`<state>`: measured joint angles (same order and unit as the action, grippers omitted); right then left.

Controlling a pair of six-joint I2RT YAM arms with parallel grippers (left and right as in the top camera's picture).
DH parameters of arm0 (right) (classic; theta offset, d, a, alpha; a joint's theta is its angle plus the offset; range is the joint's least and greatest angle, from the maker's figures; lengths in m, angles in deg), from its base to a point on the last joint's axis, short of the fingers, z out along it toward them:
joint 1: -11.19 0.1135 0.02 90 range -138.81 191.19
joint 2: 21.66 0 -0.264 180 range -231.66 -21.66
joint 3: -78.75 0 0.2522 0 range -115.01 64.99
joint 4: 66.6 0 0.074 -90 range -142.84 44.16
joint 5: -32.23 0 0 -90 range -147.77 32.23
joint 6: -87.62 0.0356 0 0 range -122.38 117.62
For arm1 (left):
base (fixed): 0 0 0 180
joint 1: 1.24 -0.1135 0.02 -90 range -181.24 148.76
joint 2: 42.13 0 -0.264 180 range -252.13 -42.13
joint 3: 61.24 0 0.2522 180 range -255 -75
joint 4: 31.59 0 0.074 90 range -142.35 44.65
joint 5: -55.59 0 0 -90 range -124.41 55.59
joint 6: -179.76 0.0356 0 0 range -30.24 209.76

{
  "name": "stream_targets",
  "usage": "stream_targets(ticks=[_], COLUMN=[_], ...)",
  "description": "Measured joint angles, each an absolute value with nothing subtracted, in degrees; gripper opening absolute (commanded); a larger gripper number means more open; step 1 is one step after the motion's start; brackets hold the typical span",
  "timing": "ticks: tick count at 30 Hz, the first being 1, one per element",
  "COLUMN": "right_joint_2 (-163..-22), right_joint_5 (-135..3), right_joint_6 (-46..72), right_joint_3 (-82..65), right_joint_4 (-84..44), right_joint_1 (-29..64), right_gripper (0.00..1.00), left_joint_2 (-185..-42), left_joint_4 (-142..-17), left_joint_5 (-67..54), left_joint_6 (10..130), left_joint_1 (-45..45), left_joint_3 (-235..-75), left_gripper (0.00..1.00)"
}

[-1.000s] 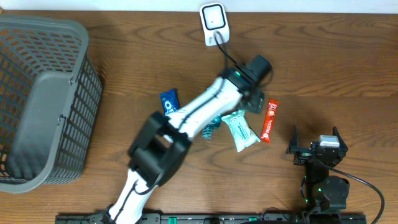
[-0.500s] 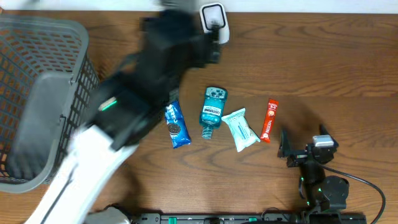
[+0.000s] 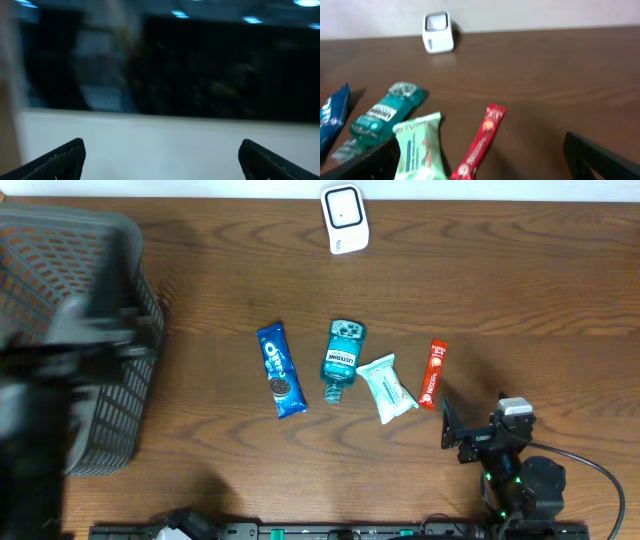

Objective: Scan the item barcode
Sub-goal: 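Retract the left arm to rest and move the right gripper toward the sachet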

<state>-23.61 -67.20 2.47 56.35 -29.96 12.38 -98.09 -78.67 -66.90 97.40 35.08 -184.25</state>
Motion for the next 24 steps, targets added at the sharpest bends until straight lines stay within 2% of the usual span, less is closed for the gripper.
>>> stream_targets(ticks=[6,14,19,24], right_joint_2=[-26.96,-39.74,-53.21,-67.76], right_joint_5=[-68.97,-70.65,-71.05,-74.44], right_joint_6=[2.66,3.51,5.57,7.43], right_joint_3=[54.03,48.46,37.46,24.35], right_joint_4=[-27.17,-22.34,-19.54,-7.58], right_joint_1=[12.38,12.38,12.38,12.38], right_gripper=[0.99,0.99,0.99,0.99], left_joint_2=[-98.55,-102.84,-105.15,-105.57], left_joint_4=[-72.27,-64.83,-58.23,-61.29], left_joint_5=[-76.29,-79.24,-80.84,-82.57], left_joint_6=[109.75,122.45,128.4,130.52], left_joint_1=[34.97,34.97,34.97,34.81], left_joint_3=[-184.19,-183.77,-183.66,-181.78], left_gripper=[0.98,0.98,0.98,0.98])
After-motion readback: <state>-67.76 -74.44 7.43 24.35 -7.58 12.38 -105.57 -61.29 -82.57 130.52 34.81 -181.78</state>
